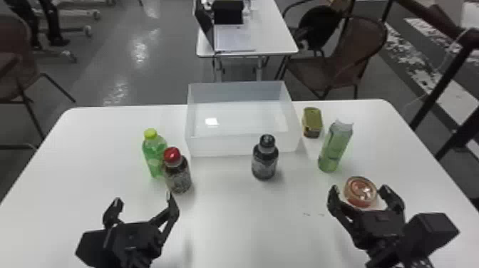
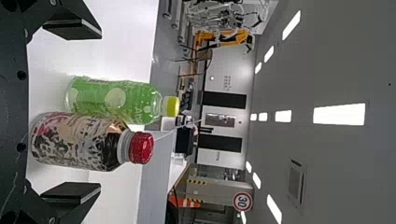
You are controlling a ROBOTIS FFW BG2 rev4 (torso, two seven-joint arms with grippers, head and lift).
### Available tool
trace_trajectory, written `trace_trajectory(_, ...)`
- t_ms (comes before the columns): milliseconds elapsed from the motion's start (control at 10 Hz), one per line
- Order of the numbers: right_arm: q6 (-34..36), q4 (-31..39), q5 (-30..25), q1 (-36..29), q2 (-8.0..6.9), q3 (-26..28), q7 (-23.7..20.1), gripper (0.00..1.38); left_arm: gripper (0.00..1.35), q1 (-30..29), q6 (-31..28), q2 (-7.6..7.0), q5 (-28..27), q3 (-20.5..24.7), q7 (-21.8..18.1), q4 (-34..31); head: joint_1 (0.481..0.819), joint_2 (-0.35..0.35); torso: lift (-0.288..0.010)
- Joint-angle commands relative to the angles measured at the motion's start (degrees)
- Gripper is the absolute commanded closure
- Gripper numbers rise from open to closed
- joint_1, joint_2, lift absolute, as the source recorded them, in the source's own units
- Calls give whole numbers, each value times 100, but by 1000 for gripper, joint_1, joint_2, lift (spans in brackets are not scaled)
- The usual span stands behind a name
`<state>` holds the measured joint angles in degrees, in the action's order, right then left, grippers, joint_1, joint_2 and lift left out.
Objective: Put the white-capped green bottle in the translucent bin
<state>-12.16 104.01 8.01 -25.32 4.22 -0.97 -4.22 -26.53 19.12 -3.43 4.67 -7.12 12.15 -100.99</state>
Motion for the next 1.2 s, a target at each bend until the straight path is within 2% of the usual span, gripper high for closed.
trace_trajectory(0, 3, 14, -10, 0, 0, 0, 0, 107, 150, -2, -13, 9, 16, 0, -3, 0, 695, -2, -116)
trace_trajectory(500, 21, -22, -27, 9, -26, -9, 9, 114, 150, -11, 4, 9, 7, -9, 6, 0, 695, -1, -116)
trace_trajectory(600, 12, -74, -18, 35, -26, 0, 79, 114, 150, -19, 13, 9, 16, -9, 6, 0, 695, -1, -116)
trace_trajectory(800, -102, -189, -36, 18, -35, 0, 554, 113, 150, -37, 48, 9, 7, 9, 6, 0, 695, -12, -116)
trace_trajectory(900, -138, -435, 96, 194, -18, 53, 606, 113, 150, -37, 40, 26, 7, 9, 6, 0, 695, -23, -116)
trace_trajectory(1000, -190, -672, 210, 440, 53, 114, 501, 113, 150, -37, 48, 35, 7, 9, 6, 0, 695, -34, -116)
trace_trajectory(1100, -252, -971, 333, 756, 211, 123, 448, 113, 150, -37, 48, 26, 7, 9, 6, 0, 695, -38, -116)
